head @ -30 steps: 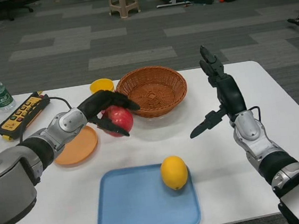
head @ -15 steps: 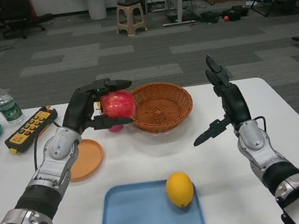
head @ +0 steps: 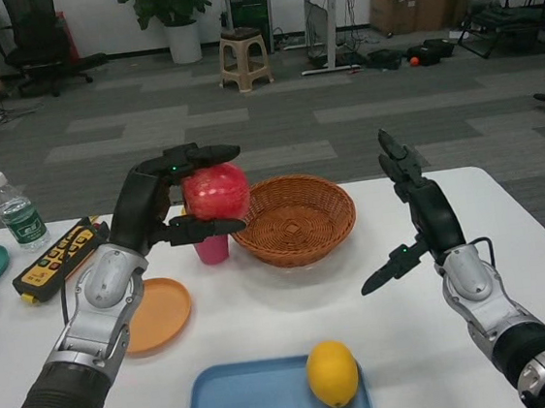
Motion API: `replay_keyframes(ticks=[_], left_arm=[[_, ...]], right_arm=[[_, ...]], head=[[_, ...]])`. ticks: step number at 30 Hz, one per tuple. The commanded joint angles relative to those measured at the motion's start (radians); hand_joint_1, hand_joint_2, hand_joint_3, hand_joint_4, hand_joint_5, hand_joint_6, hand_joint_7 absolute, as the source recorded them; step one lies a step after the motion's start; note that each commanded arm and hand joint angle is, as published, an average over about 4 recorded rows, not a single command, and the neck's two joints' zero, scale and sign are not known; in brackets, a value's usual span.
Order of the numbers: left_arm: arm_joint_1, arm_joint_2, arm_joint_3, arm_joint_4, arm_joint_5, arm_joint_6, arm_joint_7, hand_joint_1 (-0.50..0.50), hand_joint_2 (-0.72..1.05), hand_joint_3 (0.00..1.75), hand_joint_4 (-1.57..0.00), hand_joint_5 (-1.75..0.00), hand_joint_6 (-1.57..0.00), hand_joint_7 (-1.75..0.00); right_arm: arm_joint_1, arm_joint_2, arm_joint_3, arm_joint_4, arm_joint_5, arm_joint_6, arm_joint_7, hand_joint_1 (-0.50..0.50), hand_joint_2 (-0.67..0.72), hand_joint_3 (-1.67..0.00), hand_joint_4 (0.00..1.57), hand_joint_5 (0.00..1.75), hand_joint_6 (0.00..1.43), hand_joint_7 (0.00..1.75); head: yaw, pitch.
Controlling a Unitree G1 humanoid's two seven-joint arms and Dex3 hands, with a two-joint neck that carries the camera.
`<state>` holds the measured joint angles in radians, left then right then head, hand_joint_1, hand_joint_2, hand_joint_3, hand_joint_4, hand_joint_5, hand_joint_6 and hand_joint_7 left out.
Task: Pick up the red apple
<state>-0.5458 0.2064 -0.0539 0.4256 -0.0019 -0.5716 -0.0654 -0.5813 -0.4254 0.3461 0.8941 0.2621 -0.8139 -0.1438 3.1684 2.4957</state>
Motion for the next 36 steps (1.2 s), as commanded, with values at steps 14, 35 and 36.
replay_keyframes(ticks=[14, 35, 36], left_arm=[[0.029, 0.011, 0.032, -0.041, 0.007, -0.010, 0.022, -0.50, 1.05, 0.09, -1.42, -1.75, -1.05, -0.35], [0.043, 0.008, 0.052, -0.050, 0.009, -0.013, 0.024, -0.50, 1.05, 0.09, -1.42, -1.75, -1.05, -0.35], [0.043, 0.008, 0.053, -0.050, 0.010, -0.013, 0.024, -0.50, 1.05, 0.09, -1.42, -1.75, -1.05, -0.35]], right_arm=[[-0.008, 0.011, 0.006, -0.016, 0.004, -0.001, -0.005, -0.49, 0.22, -0.08, 0.00, 0.05, 0.00, 0.07], [-0.003, 0.025, 0.004, -0.023, 0.002, -0.001, -0.005, -0.50, 0.22, -0.08, 0.00, 0.05, 0.00, 0.07], [-0.003, 0.025, 0.003, -0.022, 0.002, -0.001, -0.005, -0.50, 0.22, -0.08, 0.00, 0.05, 0.00, 0.07]], head=[[-0.009, 0.014], [-0.006, 0.030], [-0.007, 0.029]])
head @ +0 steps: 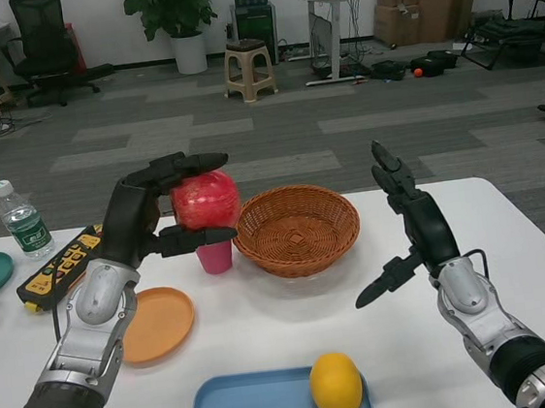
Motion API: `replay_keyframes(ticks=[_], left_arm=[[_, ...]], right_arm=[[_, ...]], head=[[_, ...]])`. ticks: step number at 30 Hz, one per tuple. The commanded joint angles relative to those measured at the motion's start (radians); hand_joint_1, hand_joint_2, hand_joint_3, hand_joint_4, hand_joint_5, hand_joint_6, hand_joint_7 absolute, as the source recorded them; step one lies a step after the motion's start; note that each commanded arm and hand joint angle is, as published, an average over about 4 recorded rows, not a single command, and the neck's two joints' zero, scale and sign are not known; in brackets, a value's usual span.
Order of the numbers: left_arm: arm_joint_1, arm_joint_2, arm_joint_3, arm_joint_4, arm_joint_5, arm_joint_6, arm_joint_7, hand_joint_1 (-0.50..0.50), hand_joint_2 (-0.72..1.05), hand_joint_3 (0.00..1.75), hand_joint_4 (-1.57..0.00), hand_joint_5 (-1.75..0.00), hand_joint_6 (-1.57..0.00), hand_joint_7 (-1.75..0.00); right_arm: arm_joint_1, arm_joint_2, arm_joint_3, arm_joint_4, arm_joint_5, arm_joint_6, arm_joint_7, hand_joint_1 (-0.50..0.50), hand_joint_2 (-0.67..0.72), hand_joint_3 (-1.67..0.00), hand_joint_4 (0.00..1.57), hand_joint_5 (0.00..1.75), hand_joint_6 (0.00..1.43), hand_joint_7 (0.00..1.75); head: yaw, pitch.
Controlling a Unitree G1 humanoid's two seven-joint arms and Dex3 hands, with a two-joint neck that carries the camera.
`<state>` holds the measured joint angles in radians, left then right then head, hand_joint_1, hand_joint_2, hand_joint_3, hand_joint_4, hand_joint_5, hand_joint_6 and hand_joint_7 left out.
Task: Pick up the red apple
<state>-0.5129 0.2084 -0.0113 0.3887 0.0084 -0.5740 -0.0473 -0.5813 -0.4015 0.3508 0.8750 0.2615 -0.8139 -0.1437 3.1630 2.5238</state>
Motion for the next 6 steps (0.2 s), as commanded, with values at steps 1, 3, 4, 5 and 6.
replay_keyframes(ticks=[1, 3, 4, 5, 6], left_arm=[[0.010, 0.006, 0.011, -0.013, -0.001, -0.010, 0.006, -0.50, 1.05, 0.09, -1.42, -1.75, -1.05, -0.35], [0.010, 0.005, 0.012, -0.013, -0.001, -0.010, 0.006, -0.50, 1.05, 0.09, -1.42, -1.75, -1.05, -0.35], [0.010, 0.005, 0.012, -0.013, 0.000, -0.010, 0.006, -0.50, 1.05, 0.09, -1.42, -1.75, -1.05, -0.35], [0.010, 0.005, 0.013, -0.013, 0.000, -0.010, 0.006, -0.50, 1.05, 0.09, -1.42, -1.75, -1.05, -0.35], [0.010, 0.005, 0.013, -0.013, 0.000, -0.010, 0.006, -0.50, 1.05, 0.09, -1.42, -1.75, -1.05, -0.35]], right_arm=[[-0.003, 0.002, -0.002, -0.003, 0.002, -0.001, -0.005, -0.50, 0.22, -0.08, 0.00, 0.05, 0.00, 0.07], [-0.003, 0.003, -0.003, -0.003, 0.002, -0.001, -0.005, -0.50, 0.22, -0.08, 0.00, 0.05, 0.00, 0.07], [-0.003, 0.003, -0.004, -0.003, 0.002, -0.001, -0.005, -0.49, 0.22, -0.08, 0.00, 0.07, 0.00, 0.07], [-0.003, 0.003, -0.004, -0.004, 0.002, -0.001, -0.005, -0.48, 0.22, -0.08, 0.00, 0.10, 0.00, 0.07], [-0.003, 0.004, -0.004, -0.004, 0.002, -0.001, -0.005, -0.47, 0.22, -0.08, 0.00, 0.10, 0.00, 0.07]], head=[[-0.002, 0.002], [-0.002, 0.002], [-0.002, 0.002], [-0.002, 0.002], [-0.002, 0.002]])
